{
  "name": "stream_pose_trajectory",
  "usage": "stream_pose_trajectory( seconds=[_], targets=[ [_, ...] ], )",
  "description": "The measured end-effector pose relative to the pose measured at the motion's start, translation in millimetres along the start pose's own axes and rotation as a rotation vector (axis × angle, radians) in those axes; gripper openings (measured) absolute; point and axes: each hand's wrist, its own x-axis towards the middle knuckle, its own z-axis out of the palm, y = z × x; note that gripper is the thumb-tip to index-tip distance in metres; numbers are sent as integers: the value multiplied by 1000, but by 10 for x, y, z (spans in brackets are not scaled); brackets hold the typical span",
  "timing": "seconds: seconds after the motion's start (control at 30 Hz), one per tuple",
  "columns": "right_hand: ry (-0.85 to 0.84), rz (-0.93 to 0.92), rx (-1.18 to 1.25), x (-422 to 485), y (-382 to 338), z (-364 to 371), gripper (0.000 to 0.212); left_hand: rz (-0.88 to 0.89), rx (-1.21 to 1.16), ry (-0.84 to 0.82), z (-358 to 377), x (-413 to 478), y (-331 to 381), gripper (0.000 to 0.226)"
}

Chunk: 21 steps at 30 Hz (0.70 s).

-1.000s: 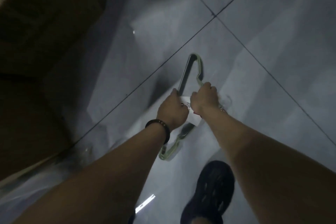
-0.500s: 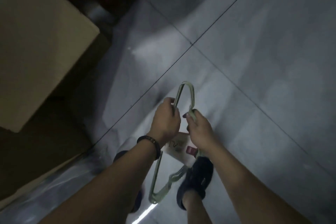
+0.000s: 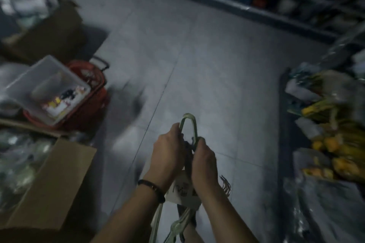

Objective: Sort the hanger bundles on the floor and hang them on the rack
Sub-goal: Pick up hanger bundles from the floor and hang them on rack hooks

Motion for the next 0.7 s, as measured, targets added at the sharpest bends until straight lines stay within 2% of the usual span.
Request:
stream_pose_trajectory(
  seconds=[0.17,0.37,0.47,0.57,0.63,0.7],
  targets=[
    [376,102,180,-719,-126,-1195,38,355,69,-58,-375,-770,1063,25],
    [640,240,181,-1716,223,-2389,41,718,64,-176,-532,-1842,2140,46],
    [723,299,15,-2327,437,-2932,37,910,8,-201,-466,-2442,2550,38],
    [944,256,-26,-3053,701,-3418,30,1008,73,-149,-357,-3107,2923,22],
    [916,316,58,-3597,916,-3722,27,1088,61,-160,-228,-3605,3188,22],
    [899,409,35,-4146,1213,-3994,25,1176,27,-233,-48,-4146,3450,19]
  ],
)
